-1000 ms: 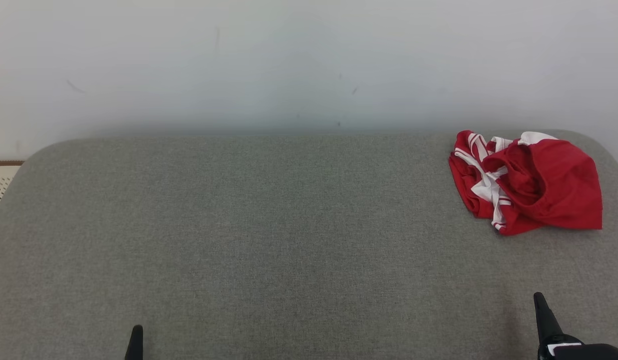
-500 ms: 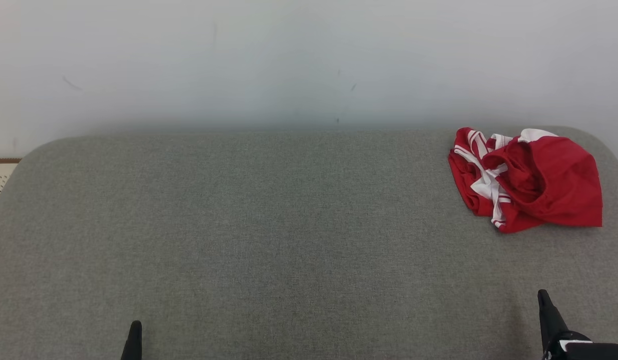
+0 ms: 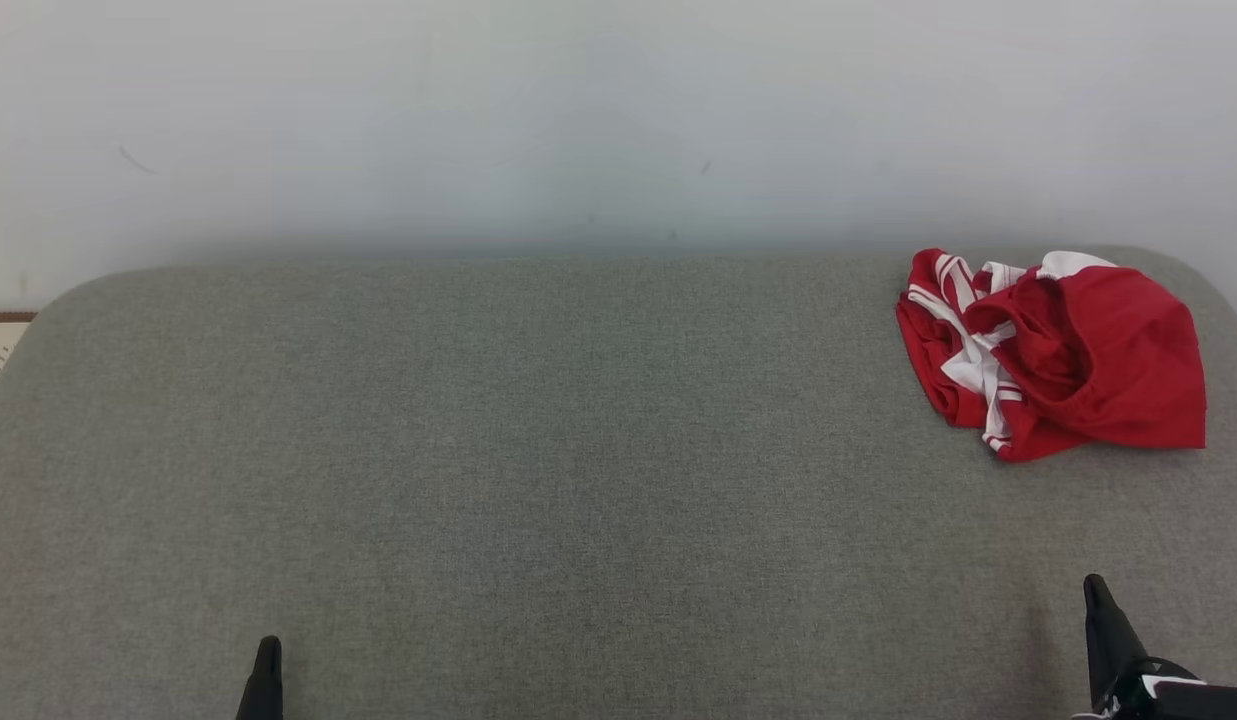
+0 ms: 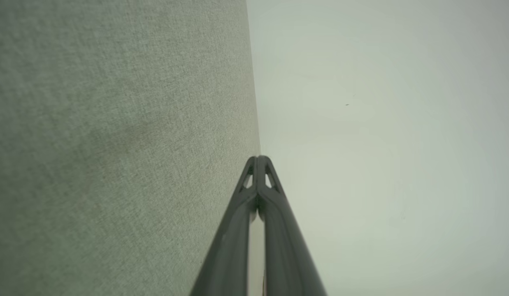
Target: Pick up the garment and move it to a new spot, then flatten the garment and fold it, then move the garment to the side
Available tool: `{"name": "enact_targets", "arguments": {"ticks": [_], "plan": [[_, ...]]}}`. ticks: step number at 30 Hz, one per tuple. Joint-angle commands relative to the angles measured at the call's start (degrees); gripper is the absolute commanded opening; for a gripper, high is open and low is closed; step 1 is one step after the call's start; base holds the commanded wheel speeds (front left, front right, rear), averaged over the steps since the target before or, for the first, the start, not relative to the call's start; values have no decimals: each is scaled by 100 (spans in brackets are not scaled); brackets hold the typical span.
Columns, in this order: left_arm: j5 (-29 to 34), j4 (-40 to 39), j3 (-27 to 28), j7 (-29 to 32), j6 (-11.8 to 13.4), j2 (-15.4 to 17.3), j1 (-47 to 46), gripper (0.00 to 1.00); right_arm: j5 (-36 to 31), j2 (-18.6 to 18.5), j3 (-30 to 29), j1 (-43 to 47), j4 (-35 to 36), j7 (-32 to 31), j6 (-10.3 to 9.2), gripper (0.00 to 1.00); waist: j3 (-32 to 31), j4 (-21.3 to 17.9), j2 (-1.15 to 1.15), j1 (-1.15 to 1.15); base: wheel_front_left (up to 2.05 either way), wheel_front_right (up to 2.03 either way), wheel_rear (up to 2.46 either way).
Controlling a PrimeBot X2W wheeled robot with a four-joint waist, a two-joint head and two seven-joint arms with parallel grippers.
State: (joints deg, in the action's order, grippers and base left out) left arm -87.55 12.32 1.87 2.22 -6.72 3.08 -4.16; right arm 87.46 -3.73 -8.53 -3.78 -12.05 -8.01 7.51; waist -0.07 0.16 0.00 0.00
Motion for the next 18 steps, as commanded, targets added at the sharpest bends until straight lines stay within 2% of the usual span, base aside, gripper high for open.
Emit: {"name": "enact_targets", "arguments": {"ticks": [1,12,18], "plan": [[-123,18,33,38,-32,-1,-75,0,110,21,-29,-28,-7,-17,-3,0,4,-1,0,0,0,0,0],[-551,80,69,130,-91,-20,-128,0,540,42,-136,-81,-63,-117,-4,0,43,-15,0,0,0,0,0],[-530,80,68,136,-95,-21,-122,0,526,47,-146,-84,-64,-135,-4,0,46,-16,0,0,0,0,0]]}}
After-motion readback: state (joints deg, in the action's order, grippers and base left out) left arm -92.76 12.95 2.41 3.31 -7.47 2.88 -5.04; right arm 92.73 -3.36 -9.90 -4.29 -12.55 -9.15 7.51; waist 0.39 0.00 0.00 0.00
